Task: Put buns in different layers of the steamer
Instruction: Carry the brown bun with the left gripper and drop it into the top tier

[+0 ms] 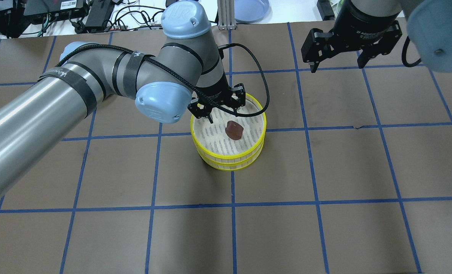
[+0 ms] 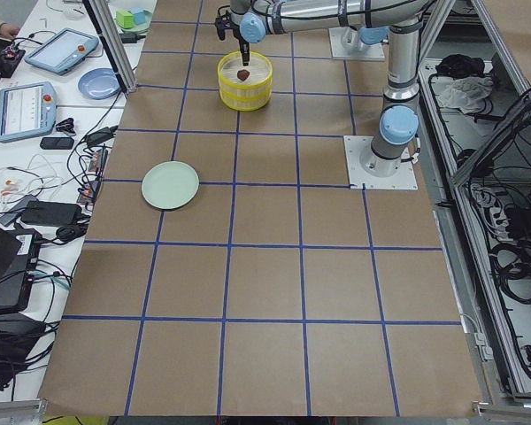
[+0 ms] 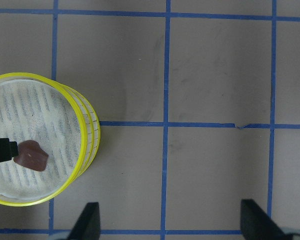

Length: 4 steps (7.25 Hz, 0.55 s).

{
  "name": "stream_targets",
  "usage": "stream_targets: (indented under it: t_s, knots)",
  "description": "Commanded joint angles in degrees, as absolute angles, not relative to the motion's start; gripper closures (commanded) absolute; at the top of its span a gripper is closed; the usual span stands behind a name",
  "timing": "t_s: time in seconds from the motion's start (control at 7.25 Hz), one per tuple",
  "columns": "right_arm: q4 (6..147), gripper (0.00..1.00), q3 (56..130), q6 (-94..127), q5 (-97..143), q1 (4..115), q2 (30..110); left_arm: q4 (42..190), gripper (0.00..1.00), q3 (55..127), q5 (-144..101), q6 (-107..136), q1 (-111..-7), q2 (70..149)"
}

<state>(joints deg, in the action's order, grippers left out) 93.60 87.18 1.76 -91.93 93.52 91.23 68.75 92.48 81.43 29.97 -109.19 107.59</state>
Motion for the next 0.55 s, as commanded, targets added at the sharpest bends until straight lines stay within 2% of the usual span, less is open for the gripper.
stream_targets:
  t_s: [0.0,0.41]
  knots:
    - [93.6,0.0,87.19,1.76,-91.93,93.52,91.32,68.73,0.0,91.5,80.6,30.24,-108.38,106.45]
    - [93.69,0.0,87.19,1.58,-91.93,93.52,91.32,74.6,0.0,89.48,87.33,10.77,-99.54,101.44]
